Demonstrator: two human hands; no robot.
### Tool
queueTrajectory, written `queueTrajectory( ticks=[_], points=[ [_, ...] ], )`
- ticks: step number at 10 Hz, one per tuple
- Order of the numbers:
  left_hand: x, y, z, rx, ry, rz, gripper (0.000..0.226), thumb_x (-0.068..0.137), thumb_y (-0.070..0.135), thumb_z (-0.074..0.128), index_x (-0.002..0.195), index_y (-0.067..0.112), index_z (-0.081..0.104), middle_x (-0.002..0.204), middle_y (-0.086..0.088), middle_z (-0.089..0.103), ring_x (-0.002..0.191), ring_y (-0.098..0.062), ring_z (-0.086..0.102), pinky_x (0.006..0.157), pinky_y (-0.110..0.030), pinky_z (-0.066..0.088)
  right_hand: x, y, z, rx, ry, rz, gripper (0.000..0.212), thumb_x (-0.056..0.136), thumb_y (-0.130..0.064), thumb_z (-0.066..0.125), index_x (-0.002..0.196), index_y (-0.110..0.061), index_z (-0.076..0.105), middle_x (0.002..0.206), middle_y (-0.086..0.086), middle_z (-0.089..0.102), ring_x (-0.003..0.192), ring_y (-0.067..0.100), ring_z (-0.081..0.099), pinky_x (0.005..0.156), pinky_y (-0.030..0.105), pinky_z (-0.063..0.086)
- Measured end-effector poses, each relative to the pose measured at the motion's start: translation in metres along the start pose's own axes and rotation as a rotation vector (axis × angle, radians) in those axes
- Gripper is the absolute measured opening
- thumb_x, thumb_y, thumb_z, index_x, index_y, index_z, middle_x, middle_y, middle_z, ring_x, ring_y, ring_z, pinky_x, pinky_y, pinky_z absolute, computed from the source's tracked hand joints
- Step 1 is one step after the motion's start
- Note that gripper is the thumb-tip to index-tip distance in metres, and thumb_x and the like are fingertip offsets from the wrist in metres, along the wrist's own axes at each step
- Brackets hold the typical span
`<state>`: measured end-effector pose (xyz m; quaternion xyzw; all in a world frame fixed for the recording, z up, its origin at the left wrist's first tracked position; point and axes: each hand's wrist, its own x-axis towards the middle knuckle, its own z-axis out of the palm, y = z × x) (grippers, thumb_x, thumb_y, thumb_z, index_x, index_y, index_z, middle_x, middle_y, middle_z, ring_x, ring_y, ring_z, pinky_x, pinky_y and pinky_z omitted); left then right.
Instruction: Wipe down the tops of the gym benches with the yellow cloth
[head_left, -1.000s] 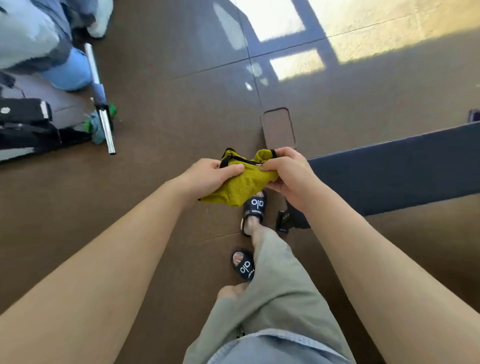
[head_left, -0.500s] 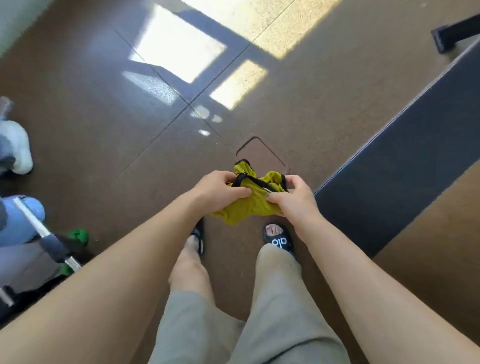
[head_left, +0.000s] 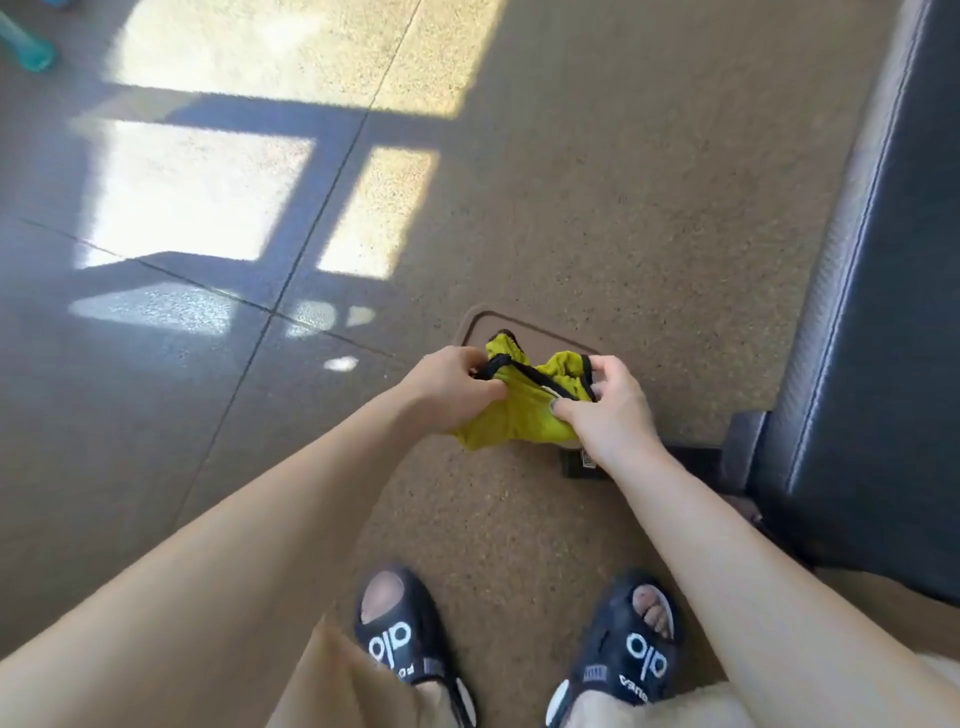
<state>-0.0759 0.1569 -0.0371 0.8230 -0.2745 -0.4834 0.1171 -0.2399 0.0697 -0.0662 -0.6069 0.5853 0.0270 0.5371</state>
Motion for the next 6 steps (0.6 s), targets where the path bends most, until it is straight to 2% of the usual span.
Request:
queueTrajectory(
  ticks=[1, 2, 3, 4, 5, 6],
  points=[
    [0.056, -0.017, 0.032, 0.034, 0.029, 0.065, 0.021, 0.095, 0.037, 0.062, 0.112, 0.026, 0.067, 0.105, -0.001, 0.068, 0.098, -0.023, 0.065, 0.076, -0.028, 0.048, 0.046, 0.039, 0.020, 0.020, 0.082, -0.037, 0.046, 0.084, -0.014, 0.074, 0.118, -0.033, 0.050, 0.110, -0.002, 0.063, 0.104, 0.023, 0.063, 0.090, 0.041, 0.055],
    [0.101, -0.027, 0.059, 0.110, 0.115, 0.154, 0.015, 0.095, 0.039, 0.063, 0.104, 0.028, 0.065, 0.099, -0.001, 0.066, 0.096, -0.024, 0.063, 0.075, -0.030, 0.046, 0.083, 0.067, 0.037, 0.002, 0.143, -0.079, 0.050, 0.086, -0.017, 0.073, 0.129, -0.028, 0.050, 0.120, 0.001, 0.060, 0.107, 0.023, 0.062, 0.094, 0.041, 0.053],
    [0.130, -0.036, 0.077, 0.142, 0.210, 0.221, 0.029, 0.093, 0.039, 0.065, 0.118, 0.025, 0.065, 0.110, -0.004, 0.069, 0.102, -0.027, 0.064, 0.085, -0.037, 0.053, 0.105, 0.088, 0.049, -0.022, 0.210, -0.152, 0.049, 0.087, -0.021, 0.072, 0.130, -0.024, 0.048, 0.126, 0.004, 0.057, 0.112, 0.028, 0.060, 0.095, 0.044, 0.053],
    [0.132, -0.040, 0.083, 0.189, 0.237, 0.275, 0.050, 0.092, 0.036, 0.066, 0.138, 0.027, 0.051, 0.127, -0.008, 0.064, 0.115, -0.028, 0.061, 0.093, -0.041, 0.052, 0.103, 0.094, 0.045, -0.169, 0.237, -0.181, 0.055, 0.094, -0.022, 0.067, 0.143, -0.016, 0.042, 0.141, 0.010, 0.049, 0.130, 0.030, 0.047, 0.105, 0.037, 0.040],
    [0.113, -0.038, 0.072, 0.267, 0.255, 0.344, 0.073, 0.090, 0.035, 0.067, 0.154, 0.032, 0.032, 0.142, -0.010, 0.052, 0.130, -0.028, 0.052, 0.103, -0.042, 0.047, 0.080, 0.083, 0.030, -0.289, 0.202, -0.199, 0.061, 0.099, -0.024, 0.060, 0.152, -0.016, 0.030, 0.146, 0.013, 0.040, 0.136, 0.031, 0.041, 0.107, 0.038, 0.037],
    [0.079, -0.032, 0.044, 0.173, 0.326, 0.468, 0.083, 0.090, 0.033, 0.072, 0.158, 0.036, 0.025, 0.148, -0.004, 0.046, 0.135, -0.021, 0.046, 0.104, -0.034, 0.041, 0.062, 0.059, 0.004, -0.305, 0.230, -0.319, 0.050, 0.098, -0.024, 0.058, 0.146, -0.021, 0.043, 0.133, 0.005, 0.051, 0.126, 0.026, 0.051, 0.100, 0.036, 0.042]
  ],
)
